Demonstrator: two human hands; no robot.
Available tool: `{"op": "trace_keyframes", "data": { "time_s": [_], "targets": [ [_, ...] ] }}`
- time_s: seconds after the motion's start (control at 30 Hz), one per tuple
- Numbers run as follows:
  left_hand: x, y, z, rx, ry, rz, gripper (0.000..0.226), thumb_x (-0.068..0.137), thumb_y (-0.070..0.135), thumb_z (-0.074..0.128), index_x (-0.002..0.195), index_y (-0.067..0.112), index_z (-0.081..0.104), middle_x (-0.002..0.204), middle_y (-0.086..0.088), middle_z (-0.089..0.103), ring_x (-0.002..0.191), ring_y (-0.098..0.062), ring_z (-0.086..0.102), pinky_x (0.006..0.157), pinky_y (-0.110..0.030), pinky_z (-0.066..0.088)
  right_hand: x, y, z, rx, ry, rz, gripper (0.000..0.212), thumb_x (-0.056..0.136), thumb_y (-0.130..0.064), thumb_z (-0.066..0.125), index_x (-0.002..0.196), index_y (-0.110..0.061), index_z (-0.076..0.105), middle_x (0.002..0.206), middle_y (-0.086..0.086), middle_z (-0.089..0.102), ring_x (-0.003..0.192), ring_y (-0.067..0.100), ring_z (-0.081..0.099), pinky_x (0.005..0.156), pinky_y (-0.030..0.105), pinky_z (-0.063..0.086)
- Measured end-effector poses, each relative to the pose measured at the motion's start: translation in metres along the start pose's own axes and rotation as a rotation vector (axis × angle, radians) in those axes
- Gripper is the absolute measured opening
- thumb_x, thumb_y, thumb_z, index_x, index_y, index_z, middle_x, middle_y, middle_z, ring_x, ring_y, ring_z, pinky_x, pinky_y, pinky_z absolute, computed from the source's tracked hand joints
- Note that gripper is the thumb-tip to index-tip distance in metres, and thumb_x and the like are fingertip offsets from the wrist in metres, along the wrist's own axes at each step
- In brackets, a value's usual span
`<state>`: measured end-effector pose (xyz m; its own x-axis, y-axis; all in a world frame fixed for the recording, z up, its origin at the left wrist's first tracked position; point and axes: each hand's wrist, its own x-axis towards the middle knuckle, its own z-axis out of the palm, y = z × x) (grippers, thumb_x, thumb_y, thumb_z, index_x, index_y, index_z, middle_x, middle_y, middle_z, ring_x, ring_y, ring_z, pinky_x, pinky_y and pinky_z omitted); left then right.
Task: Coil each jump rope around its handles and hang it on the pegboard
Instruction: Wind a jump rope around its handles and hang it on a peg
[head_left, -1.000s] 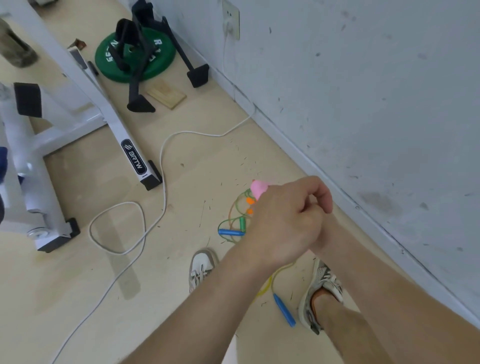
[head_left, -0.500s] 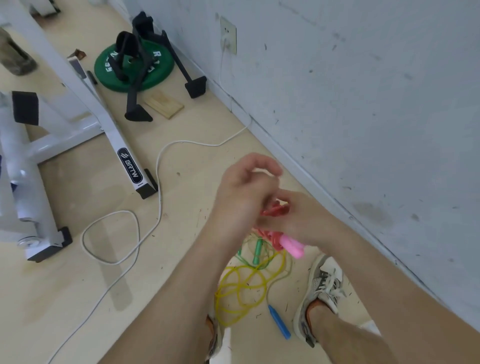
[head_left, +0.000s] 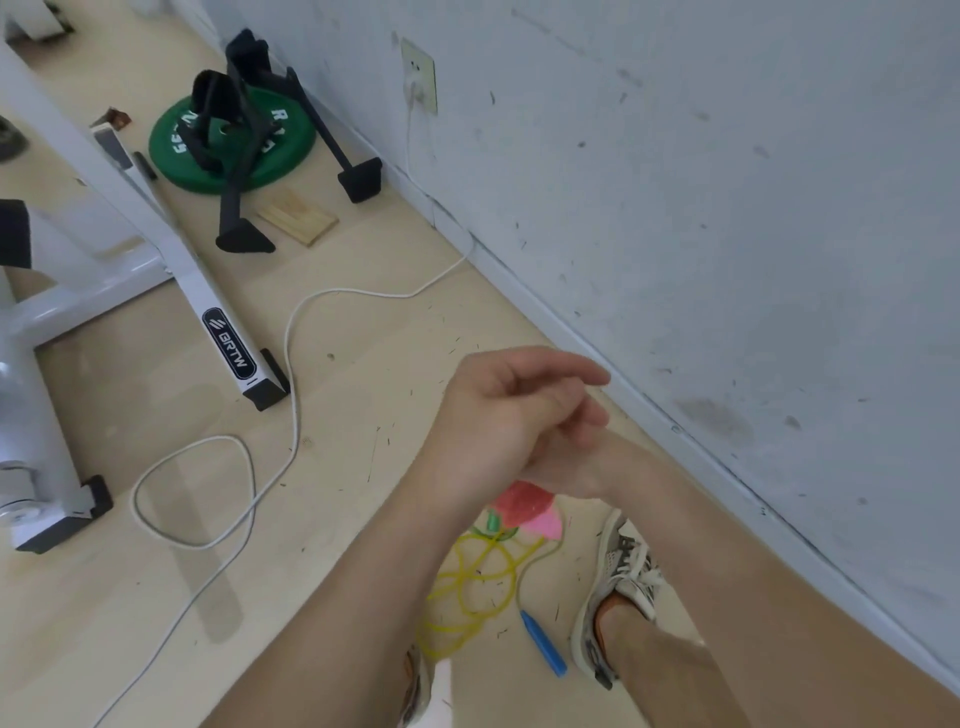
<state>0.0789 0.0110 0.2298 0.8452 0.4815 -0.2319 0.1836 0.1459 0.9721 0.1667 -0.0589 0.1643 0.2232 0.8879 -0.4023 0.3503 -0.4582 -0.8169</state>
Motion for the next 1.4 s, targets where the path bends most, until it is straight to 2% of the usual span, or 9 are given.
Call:
{"op": "trace_keyframes", "data": {
  "time_s": [0.17,0.4,0.5,0.57,0.77,0.9,1.03,1.23,1.4],
  "targets": [
    [0.005,0.006,-0.009,-0.518,-0.064,-0.114,0.029,0.092,-0.007,0.045,0.108,0.004,0.067,0.102,-0.017,0.072,0.091,-0.024,0.072,0.06,-0.019,0.056,-0.023,-0.018,-0.009,0.164,0.25,-0.056,0.009,0.075,-0.03,0.07,0.073,-0.029,0.061,0.065,-0.009,0.063,0.064,0.001,0.062,0.058,0.019,0.048],
    [-0.009,0.041,0.005,0.041,0.25,0.169,0.02,0.088,0.002,0.063,0.092,0.019,0.071,0.076,-0.003,0.075,0.076,-0.017,0.072,0.072,-0.035,0.058,-0.062,-0.045,-0.037,0.21,0.476,-0.054,0.024,0.096,-0.02,0.06,0.078,-0.011,0.072,0.076,0.013,0.072,0.061,0.014,0.061,0.066,0.032,0.049],
    [-0.021,0.076,0.014,0.46,0.358,0.308,0.01,0.089,0.021,0.063,0.085,0.031,0.064,0.064,0.009,0.066,0.064,-0.003,0.061,0.064,-0.022,0.046,-0.089,-0.074,-0.053,0.22,0.566,-0.095,0.018,0.094,-0.019,0.064,0.084,-0.03,0.075,0.081,0.008,0.074,0.078,0.025,0.071,0.078,0.04,0.057],
    [-0.035,0.103,0.02,0.617,0.361,0.345,0.005,0.093,0.027,0.055,0.089,0.027,0.058,0.065,0.009,0.057,0.064,-0.005,0.052,0.059,-0.026,0.035,-0.112,-0.097,-0.066,0.31,0.641,-0.14,0.011,0.09,-0.013,0.068,0.084,-0.018,0.076,0.08,0.012,0.073,0.078,0.032,0.071,0.078,0.048,0.059],
    [-0.079,0.177,0.037,0.54,0.293,0.391,0.042,0.094,0.038,0.05,0.064,0.01,0.043,0.059,0.004,0.039,0.058,-0.014,0.036,0.054,-0.029,0.027,-0.196,-0.167,-0.089,0.596,0.694,-0.238,0.014,0.086,-0.008,0.071,0.086,0.005,0.072,0.075,0.016,0.068,0.073,0.021,0.07,0.061,0.035,0.059],
    [-0.122,0.223,0.054,0.038,0.073,0.324,0.012,0.092,0.022,0.061,0.101,0.013,0.06,0.077,-0.004,0.069,0.068,-0.011,0.061,0.067,-0.03,0.048,-0.241,-0.205,-0.099,0.631,0.742,-0.3,0.017,0.085,-0.013,0.073,0.082,0.004,0.07,0.07,0.009,0.069,0.069,0.019,0.07,0.059,0.032,0.057],
    [-0.149,0.255,0.071,-0.063,-0.016,0.403,0.026,0.086,0.007,0.066,0.107,0.014,0.054,0.09,-0.007,0.073,0.075,-0.013,0.067,0.075,-0.029,0.051,-0.278,-0.24,-0.111,0.633,0.823,-0.359,0.02,0.085,-0.015,0.073,0.078,0.003,0.067,0.067,0.008,0.069,0.065,0.018,0.069,0.054,0.028,0.054],
    [-0.167,0.304,0.093,0.221,-0.168,0.604,0.039,0.077,0.009,0.077,0.106,0.029,0.061,0.099,0.014,0.068,0.091,-0.006,0.065,0.079,-0.022,0.055,-0.315,-0.275,-0.133,0.616,0.98,-0.411,0.027,0.084,-0.02,0.076,0.074,0.002,0.063,0.068,0.012,0.064,0.064,0.021,0.067,0.055,0.031,0.055],
    [-0.163,0.347,0.118,0.405,0.02,0.725,0.021,0.085,0.013,0.063,0.097,0.03,0.066,0.081,0.008,0.072,0.067,-0.008,0.069,0.062,-0.021,0.054,-0.332,-0.309,-0.156,0.457,1.055,-0.433,0.031,0.087,-0.025,0.073,0.068,-0.001,0.069,0.071,0.017,0.07,0.064,0.017,0.064,0.06,0.026,0.053]
  ]
}}
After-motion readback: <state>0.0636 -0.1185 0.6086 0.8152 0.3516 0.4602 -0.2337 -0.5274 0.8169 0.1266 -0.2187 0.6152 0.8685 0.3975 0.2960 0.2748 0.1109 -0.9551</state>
